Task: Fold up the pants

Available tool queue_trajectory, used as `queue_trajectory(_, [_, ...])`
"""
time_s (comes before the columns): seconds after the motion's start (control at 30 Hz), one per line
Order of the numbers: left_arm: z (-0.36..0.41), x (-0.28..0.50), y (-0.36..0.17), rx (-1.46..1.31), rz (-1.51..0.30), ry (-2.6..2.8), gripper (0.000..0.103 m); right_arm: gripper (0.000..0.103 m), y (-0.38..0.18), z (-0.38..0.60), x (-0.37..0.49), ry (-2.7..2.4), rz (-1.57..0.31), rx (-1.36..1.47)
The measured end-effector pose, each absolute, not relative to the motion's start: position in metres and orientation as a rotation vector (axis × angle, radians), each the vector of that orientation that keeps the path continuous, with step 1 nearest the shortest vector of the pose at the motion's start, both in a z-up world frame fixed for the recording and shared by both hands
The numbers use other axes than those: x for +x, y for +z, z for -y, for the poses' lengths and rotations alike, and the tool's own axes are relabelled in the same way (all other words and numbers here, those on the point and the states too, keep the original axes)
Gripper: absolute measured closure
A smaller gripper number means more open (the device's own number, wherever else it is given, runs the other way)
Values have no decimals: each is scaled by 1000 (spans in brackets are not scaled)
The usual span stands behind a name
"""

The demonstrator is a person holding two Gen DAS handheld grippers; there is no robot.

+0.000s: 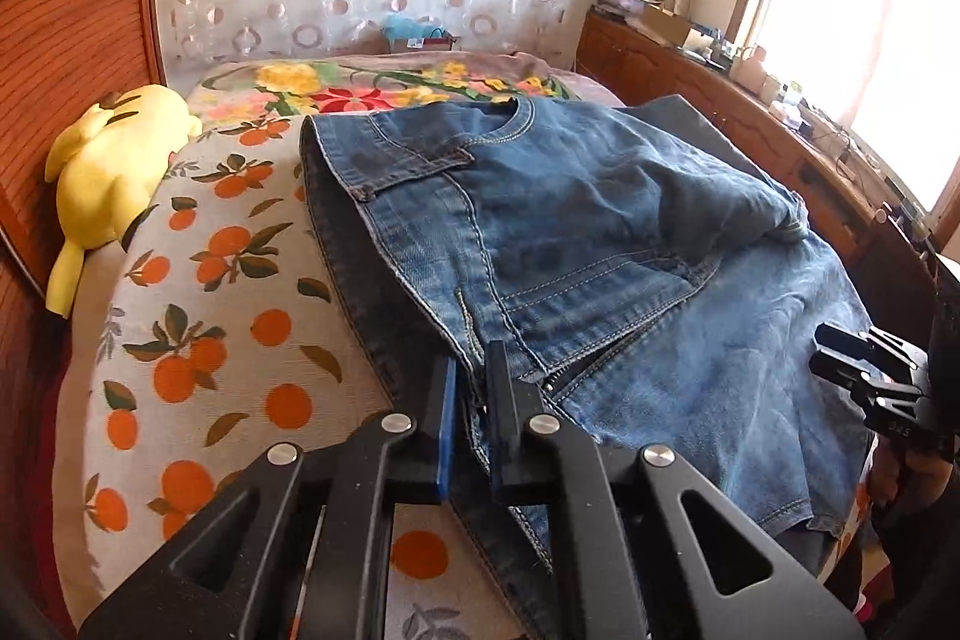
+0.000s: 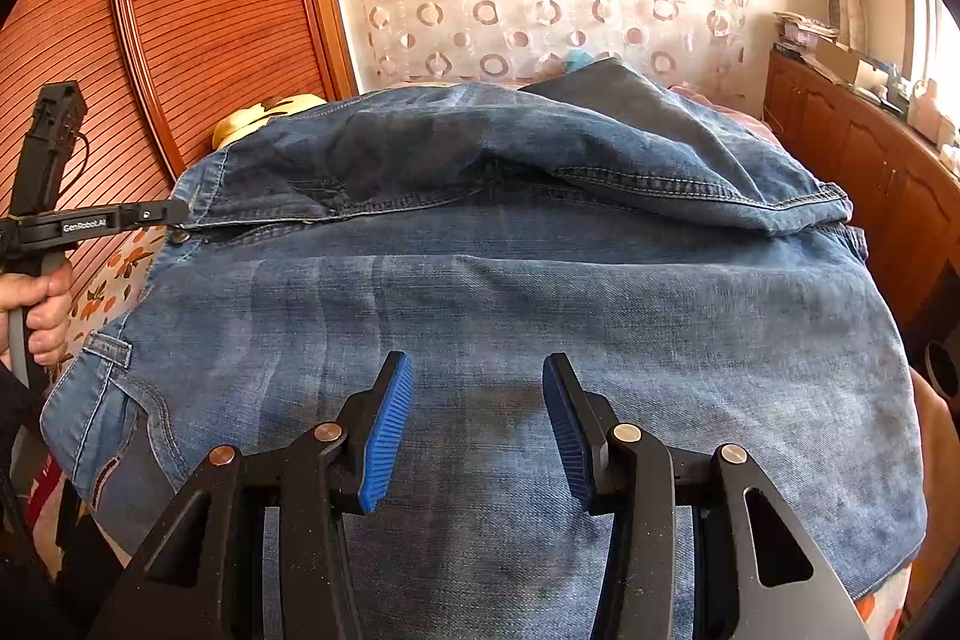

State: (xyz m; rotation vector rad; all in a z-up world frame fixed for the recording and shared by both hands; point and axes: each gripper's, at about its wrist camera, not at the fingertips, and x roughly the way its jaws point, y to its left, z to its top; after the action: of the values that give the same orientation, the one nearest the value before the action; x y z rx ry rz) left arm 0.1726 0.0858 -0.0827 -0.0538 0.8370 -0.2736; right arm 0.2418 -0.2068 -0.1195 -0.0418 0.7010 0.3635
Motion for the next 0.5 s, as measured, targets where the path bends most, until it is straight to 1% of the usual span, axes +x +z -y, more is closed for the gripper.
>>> queue_trajectory(0.1, [-82,170,-82,-27,-840,-249,92,56,-119,207,242,364,-701,-41])
queue_trajectory(0.13, [-81,170,-80,-23,-835,-246,90,56,-119,207,242,364,-701,-41])
queue_trajectory(0.17, [-80,170,-78,-18,-828,-241,86,56,-119,207,242,364,-703,-40])
queue_trajectory(0.23, [-77,167,-73,-11,-816,-244,75,56,-119,208,243,362,-703,-39])
queue_trajectory(0.27, [-75,165,-71,-13,-805,-259,73,56,-119,208,243,358,-701,-39])
queue_trajectory(0.33, [-69,160,-65,-12,-782,-287,59,56,-118,209,242,360,-701,-38])
queue_trajectory(0.37, [-65,158,-61,-10,-769,-298,55,56,-117,208,242,363,-707,-41])
queue_trajectory(0.4, [-60,156,-58,-4,-754,-312,53,56,-117,208,241,363,-712,-45])
queue_trajectory(0.5, [-47,156,-53,25,-743,-323,52,56,-114,212,240,358,-720,-58])
